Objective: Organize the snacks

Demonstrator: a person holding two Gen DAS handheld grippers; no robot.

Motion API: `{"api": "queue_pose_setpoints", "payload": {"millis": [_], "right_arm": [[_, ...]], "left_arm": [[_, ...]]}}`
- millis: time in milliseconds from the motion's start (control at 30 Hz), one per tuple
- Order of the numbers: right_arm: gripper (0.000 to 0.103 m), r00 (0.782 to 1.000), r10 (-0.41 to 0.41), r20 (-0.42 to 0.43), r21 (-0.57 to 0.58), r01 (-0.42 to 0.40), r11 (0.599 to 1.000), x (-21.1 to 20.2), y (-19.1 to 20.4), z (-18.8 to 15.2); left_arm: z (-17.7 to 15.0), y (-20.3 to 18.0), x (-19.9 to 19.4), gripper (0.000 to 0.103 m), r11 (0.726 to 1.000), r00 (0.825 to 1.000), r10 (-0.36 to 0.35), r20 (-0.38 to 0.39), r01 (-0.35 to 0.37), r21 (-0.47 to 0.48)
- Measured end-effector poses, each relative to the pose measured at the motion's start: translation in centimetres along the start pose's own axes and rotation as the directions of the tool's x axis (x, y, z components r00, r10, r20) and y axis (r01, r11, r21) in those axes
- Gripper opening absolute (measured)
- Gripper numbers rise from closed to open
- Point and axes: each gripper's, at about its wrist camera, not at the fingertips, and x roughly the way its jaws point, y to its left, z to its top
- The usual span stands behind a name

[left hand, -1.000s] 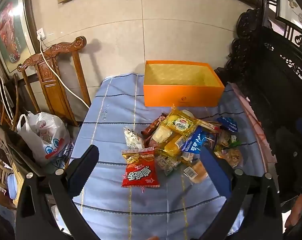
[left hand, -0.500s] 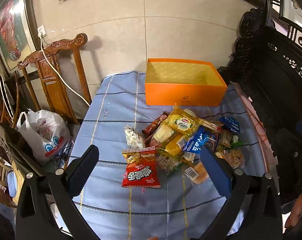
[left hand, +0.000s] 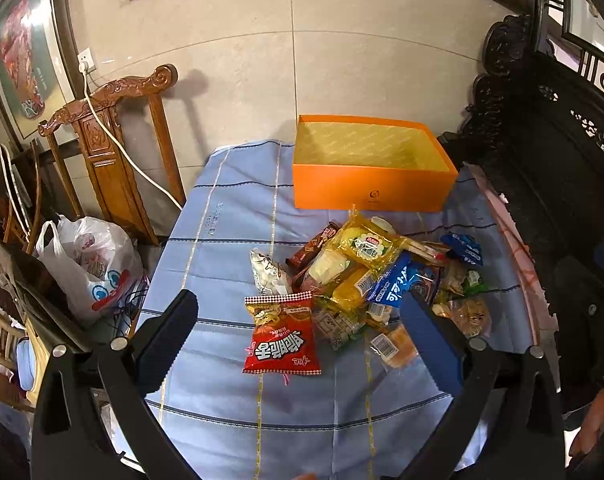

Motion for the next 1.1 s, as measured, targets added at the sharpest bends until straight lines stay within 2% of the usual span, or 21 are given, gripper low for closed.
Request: {"api": "queue_pose_setpoints", "payload": {"millis": [433,867,1100], "right_arm": [[0.099,0.999,0.021,-0.031,0.028,-0.020,0.999,0.5,-1.1,-0.2],[0.099,0.999,0.006,-0.036,0.004,-0.006,1.000,0.7,-1.5,-0.2],[0.099,0.999,0.024,-0.036,-0.010,-0.024,1.000,0.8,-1.8,-0.2]], "left_arm": [[-0.2,0.0,0.0,0.099,1.000,1.000,0.004,-0.004,-0.004,-0.003],[-0.2,-0.9,0.3,0.099,1.000,1.000,0.013,-0.024,-0.014,-0.006],[-0.3,-0.9,0.2,0.099,1.000,0.999,0.019,-0.029,-0.019,-0.008]]}}
